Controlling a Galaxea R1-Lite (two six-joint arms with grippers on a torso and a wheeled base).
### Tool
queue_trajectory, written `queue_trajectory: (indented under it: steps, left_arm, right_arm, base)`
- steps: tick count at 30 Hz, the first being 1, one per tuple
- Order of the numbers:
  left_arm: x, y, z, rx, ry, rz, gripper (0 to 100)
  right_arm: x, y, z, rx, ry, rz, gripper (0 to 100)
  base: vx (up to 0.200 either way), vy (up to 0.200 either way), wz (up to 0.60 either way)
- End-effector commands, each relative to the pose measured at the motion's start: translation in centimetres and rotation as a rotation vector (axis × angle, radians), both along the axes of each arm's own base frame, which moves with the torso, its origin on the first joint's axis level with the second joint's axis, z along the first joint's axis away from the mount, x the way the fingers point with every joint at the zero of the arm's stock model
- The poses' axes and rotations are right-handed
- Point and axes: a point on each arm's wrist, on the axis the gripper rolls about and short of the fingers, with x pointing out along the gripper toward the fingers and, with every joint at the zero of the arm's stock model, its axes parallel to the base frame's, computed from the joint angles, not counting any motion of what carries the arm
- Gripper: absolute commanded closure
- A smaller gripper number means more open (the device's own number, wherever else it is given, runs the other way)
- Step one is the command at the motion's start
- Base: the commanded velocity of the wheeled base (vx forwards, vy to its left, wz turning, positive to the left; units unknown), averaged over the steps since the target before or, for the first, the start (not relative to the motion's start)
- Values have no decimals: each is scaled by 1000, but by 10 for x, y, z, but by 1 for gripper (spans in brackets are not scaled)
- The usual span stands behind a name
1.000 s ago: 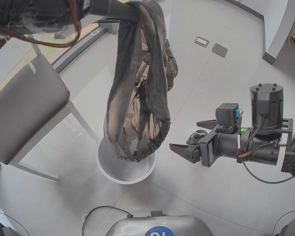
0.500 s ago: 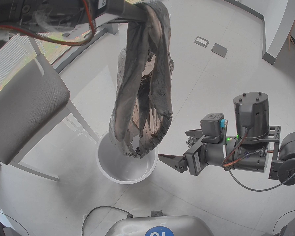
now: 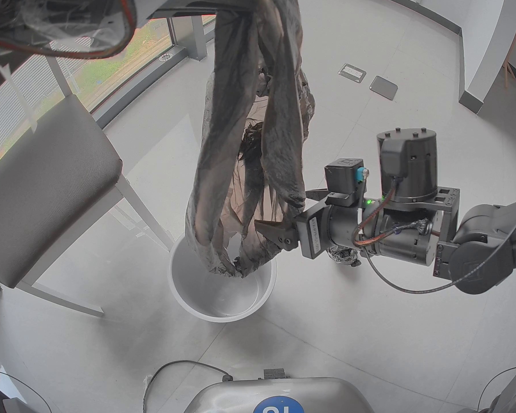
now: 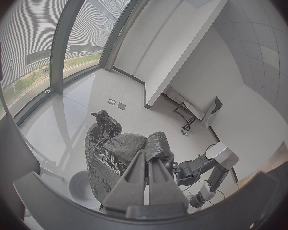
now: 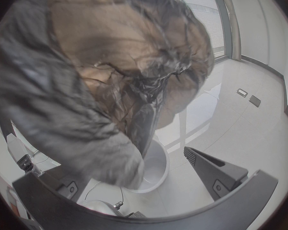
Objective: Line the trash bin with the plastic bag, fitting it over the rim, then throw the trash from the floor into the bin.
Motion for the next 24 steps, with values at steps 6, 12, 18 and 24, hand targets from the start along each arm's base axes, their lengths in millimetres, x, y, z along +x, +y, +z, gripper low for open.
queue_trajectory:
  steps: [6, 12, 18, 24]
  left_arm:
    - [-8, 6, 5, -21, -11, -13, 100]
    - [-7, 4, 4, -16, -8, -13, 100]
    - [-6, 4, 3, -12, -5, -11, 100]
    - [-6, 4, 3, -14, -6, -11, 100]
  right_arm:
    - [1, 28, -7, 13, 19, 48, 0]
    - [0, 27, -8, 7, 24, 41, 0]
    - [0, 26, -12, -2, 34, 36, 0]
    - [-2, 25, -19, -16, 52, 34, 0]
  base:
    - [0, 0, 0]
    - [0, 0, 0]
    - [0, 0, 0]
    - [0, 0, 0]
